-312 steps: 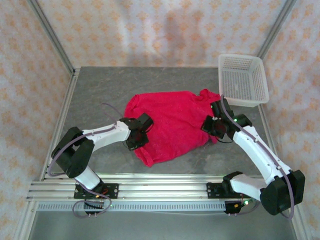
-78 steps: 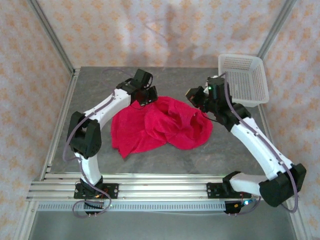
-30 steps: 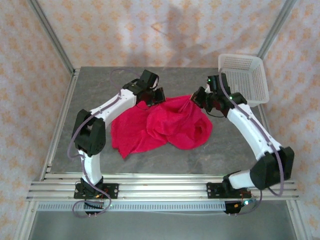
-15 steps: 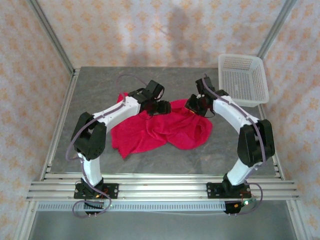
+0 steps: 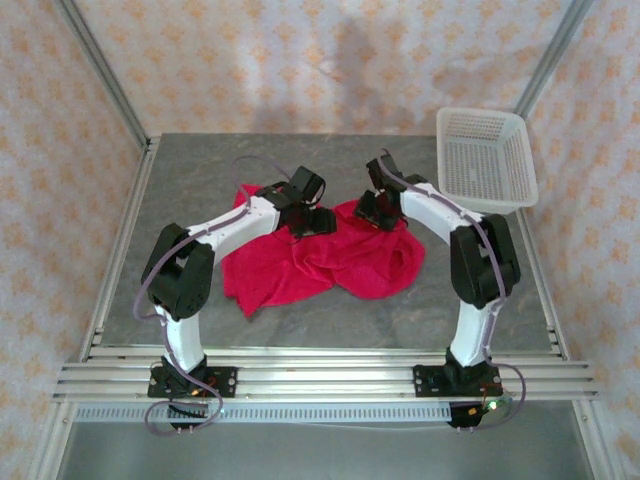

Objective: Fold the inside-out t-shirt

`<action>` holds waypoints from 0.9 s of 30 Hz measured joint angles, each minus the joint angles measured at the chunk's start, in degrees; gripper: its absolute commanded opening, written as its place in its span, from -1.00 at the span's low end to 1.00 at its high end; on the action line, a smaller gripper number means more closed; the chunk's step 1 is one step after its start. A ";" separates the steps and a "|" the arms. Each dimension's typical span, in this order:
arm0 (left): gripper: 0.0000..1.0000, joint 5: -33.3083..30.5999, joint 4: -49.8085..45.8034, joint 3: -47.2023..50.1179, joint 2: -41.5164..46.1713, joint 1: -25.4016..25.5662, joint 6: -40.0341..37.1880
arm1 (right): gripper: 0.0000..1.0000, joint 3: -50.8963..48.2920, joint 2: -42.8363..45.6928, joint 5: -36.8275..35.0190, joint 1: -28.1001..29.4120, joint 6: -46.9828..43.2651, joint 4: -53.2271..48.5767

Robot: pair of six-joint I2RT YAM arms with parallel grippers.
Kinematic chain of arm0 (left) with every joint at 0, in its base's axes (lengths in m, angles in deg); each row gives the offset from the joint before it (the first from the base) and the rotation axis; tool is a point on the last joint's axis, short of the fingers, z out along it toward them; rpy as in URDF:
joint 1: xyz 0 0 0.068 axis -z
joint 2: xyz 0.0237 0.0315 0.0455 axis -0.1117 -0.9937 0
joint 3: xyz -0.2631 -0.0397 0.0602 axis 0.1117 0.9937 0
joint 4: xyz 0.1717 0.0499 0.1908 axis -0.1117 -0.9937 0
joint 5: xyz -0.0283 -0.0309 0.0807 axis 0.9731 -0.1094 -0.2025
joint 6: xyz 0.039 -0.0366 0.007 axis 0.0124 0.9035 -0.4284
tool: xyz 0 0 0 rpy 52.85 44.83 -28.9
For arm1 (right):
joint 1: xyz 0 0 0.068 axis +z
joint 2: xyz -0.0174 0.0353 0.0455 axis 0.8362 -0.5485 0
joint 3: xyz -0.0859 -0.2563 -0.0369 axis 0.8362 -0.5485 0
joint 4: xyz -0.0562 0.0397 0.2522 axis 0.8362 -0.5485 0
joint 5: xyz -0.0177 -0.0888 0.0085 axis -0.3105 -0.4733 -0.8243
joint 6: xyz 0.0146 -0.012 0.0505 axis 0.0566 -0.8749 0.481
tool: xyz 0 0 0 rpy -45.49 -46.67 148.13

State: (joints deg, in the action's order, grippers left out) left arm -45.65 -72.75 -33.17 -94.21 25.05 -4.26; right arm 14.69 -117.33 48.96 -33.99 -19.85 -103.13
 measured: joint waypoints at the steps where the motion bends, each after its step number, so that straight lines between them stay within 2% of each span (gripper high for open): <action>1: 0.13 0.00 0.11 0.35 0.02 0.00 0.09 | -0.27 1.33 -1.20 -0.57 0.00 -0.13 -0.04; 3: 0.13 -0.07 0.22 0.96 0.00 0.00 0.20 | -0.70 3.52 -3.06 -1.57 0.00 -0.37 -0.07; 4: 0.13 -0.15 0.33 1.33 0.00 0.00 0.35 | -0.84 4.15 -3.67 -1.99 0.00 -0.50 -0.04; 6: 0.12 -0.46 0.57 1.99 -0.02 -0.22 0.42 | -1.00 4.61 -4.02 -2.67 0.00 -1.03 -0.24; 12: 0.12 -0.48 1.05 3.54 -1.62 -2.21 0.59 | -1.00 5.55 -1.62 -3.08 -0.02 -2.03 -4.11; 21: 0.11 -0.39 1.27 3.96 -5.55 -4.46 0.59 | -1.00 7.15 17.75 1.31 -1.07 -2.78 -9.55; 27: 0.12 0.17 1.70 3.96 -5.49 -4.09 0.57 | -1.00 3.65 22.34 4.33 -3.06 -2.10 -7.26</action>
State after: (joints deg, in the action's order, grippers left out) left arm -45.47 -71.05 -29.21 -99.70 20.96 -3.69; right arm 18.34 -94.99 53.29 -37.05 -21.95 -110.39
